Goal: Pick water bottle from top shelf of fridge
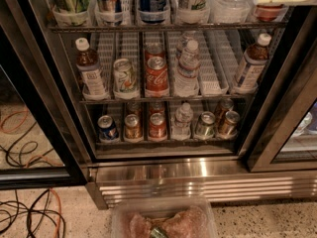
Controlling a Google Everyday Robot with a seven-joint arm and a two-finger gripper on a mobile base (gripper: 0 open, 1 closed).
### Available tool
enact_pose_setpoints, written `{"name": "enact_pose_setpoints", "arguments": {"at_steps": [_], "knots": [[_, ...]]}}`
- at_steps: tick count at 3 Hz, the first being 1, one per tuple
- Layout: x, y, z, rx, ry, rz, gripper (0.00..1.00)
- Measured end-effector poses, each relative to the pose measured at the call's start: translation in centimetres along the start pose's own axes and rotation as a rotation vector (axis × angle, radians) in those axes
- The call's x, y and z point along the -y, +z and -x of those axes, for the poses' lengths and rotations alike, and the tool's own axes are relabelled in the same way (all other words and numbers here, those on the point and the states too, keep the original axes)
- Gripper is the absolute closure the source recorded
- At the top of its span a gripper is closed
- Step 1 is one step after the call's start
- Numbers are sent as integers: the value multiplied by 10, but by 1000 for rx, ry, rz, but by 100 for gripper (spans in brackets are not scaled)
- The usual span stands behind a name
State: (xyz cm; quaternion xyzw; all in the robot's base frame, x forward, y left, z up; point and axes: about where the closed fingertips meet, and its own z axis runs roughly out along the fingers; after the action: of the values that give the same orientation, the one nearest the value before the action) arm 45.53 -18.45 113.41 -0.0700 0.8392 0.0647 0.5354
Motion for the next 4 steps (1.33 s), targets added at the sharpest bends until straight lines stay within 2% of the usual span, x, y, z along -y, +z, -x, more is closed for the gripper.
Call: {"name": "enact_pose_setpoints", "arguments": {"at_steps": [3, 4], "knots": [[0, 0, 0, 0, 0, 0, 81], [0, 0, 0, 0, 0, 0, 85]]}}
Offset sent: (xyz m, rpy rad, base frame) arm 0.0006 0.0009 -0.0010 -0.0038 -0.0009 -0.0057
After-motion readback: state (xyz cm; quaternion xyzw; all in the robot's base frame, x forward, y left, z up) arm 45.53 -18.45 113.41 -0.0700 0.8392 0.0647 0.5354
